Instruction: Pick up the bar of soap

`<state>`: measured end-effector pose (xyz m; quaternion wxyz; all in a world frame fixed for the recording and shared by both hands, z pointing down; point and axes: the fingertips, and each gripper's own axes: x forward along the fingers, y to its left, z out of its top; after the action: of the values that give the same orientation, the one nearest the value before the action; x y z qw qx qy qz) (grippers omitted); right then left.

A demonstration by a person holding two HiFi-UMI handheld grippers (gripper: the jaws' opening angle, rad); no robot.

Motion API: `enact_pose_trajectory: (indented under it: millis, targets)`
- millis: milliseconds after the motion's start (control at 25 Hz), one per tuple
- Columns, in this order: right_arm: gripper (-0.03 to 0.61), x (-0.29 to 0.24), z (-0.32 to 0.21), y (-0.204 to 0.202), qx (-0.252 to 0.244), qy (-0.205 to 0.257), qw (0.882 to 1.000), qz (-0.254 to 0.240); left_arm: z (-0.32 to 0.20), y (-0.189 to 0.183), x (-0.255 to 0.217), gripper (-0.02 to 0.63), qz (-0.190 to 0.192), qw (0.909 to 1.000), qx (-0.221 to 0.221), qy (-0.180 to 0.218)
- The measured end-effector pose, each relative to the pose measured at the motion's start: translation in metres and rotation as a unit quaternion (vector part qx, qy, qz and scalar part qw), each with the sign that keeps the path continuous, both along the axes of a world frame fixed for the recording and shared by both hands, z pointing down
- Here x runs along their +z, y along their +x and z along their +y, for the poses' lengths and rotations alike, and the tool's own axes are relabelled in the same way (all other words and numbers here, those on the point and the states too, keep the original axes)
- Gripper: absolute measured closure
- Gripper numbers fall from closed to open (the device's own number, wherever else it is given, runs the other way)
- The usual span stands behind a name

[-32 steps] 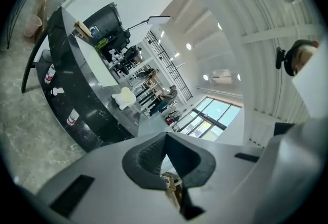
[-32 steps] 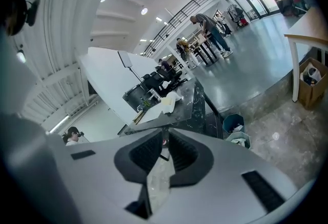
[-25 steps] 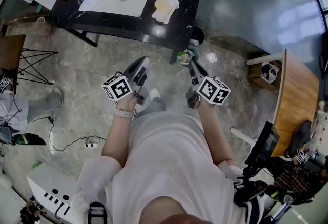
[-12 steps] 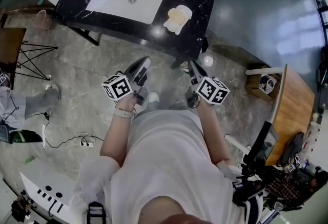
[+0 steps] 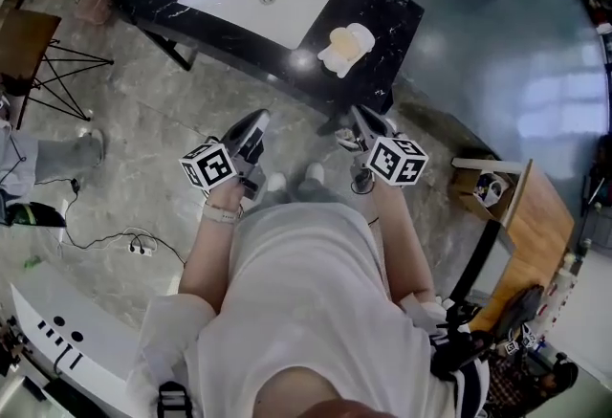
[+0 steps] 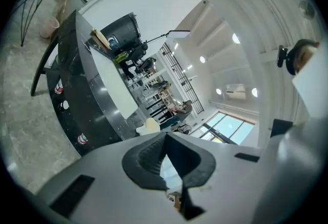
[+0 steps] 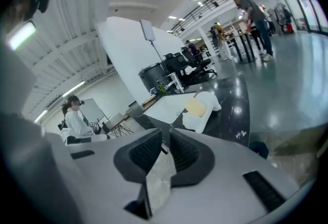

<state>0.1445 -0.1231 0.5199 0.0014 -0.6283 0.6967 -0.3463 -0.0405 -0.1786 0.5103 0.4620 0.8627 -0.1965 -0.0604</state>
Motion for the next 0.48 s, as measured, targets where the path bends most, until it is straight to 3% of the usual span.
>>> enact_pose_trajectory:
  millis: [120,240,480]
  targets:
    - [0.526,-0.016,-0.030,0.013,-0.069,0.014,0.997,0.044,-0.006,-0.007,0.000,0.606,0.002,0.9996,-0.029,-0.004]
    - [0.525,-0.025,-0.063,0.024,-0.145,0.022,0.985,0.088,-0.009,-0.018,0.004,0.606,0.000,0.9981,-0.061,-0.009]
    - [0.519,-0.015,-0.119,0.033,-0.282,-0.006,0.939,0.196,-0.007,-0.045,0.015,0.606,-0.014,0.9921,-0.123,-0.022]
